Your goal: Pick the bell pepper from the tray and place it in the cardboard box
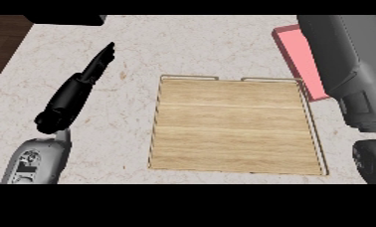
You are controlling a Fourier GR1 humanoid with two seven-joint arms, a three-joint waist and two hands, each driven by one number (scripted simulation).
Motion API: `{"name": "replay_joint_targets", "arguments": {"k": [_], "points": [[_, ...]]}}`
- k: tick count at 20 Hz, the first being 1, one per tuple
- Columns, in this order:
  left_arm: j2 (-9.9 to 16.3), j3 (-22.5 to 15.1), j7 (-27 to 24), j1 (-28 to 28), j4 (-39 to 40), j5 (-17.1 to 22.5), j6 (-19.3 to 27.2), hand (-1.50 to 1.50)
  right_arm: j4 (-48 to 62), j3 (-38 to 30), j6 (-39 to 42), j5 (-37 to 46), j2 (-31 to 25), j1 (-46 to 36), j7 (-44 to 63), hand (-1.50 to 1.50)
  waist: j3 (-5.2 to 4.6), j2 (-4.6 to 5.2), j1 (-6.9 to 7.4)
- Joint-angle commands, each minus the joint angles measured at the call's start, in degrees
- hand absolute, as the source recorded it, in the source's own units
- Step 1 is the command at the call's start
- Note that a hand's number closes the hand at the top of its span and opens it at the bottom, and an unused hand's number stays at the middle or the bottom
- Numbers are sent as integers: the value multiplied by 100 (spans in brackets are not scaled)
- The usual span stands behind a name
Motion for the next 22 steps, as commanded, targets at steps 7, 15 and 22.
{"name": "replay_joint_targets", "arguments": {"k": [7,15,22], "points": [[39,168,45,-67,58,175,-123,0,1355,-579,1402,-518,-1124,-7,-706,150,5,-9,-84],[92,175,215,62,-119,83,-117,0,1901,-767,2551,-838,-1597,330,-1366,150,6,-39,-90],[87,219,-306,135,184,-20,-93,0,2026,-1023,3136,-1238,-1668,434,-2044,-150,7,-9,-58]]}}
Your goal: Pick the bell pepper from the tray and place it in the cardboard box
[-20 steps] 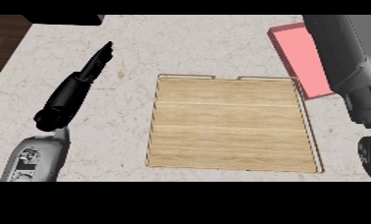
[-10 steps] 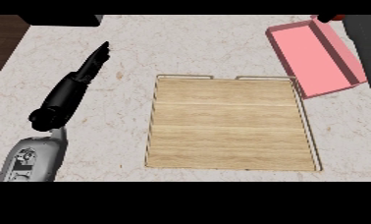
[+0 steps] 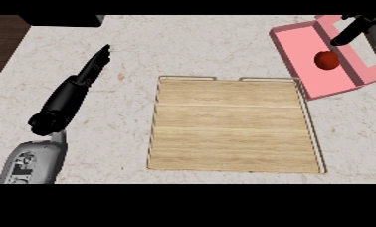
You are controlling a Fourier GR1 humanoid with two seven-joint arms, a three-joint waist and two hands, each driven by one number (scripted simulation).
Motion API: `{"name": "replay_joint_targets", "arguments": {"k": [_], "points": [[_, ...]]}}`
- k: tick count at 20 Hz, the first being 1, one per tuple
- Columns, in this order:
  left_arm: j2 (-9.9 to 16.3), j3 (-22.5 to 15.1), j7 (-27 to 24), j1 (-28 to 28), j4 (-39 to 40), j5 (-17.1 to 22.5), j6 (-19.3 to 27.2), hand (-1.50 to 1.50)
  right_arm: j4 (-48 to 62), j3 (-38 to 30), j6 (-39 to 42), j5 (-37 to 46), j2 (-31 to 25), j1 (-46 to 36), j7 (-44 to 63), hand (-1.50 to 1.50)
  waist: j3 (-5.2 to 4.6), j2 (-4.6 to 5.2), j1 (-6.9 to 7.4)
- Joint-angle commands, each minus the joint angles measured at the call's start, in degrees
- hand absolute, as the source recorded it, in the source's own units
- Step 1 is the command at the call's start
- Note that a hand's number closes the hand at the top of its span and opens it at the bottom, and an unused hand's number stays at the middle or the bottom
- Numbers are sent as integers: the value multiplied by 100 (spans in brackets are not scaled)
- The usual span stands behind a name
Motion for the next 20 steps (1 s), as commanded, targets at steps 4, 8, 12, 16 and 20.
{"name": "replay_joint_targets", "arguments": {"k": [4,8,12,16,20], "points": [[-40,-18,30,141,-153,-71,55,0,-449,-329,-387,-536,42,378,-1461,-150,3,-39,-57],[37,113,22,22,52,28,-14,0,-977,-1389,-1407,-1583,124,43,-1838,-150,25,-33,-80],[11,155,6,-18,49,60,16,0,-1185,-2492,-2057,-2659,162,234,-2154,-150,27,-25,-136],[109,162,20,-123,113,-33,-13,0,-1279,-2906,-2464,-3133,273,479,-2374,-150,5,-35,-120],[59,211,48,-125,57,72,-43,0,-1247,-3192,-2320,-3536,-204,1019,-3170,-150,6,-14,-66]]}}
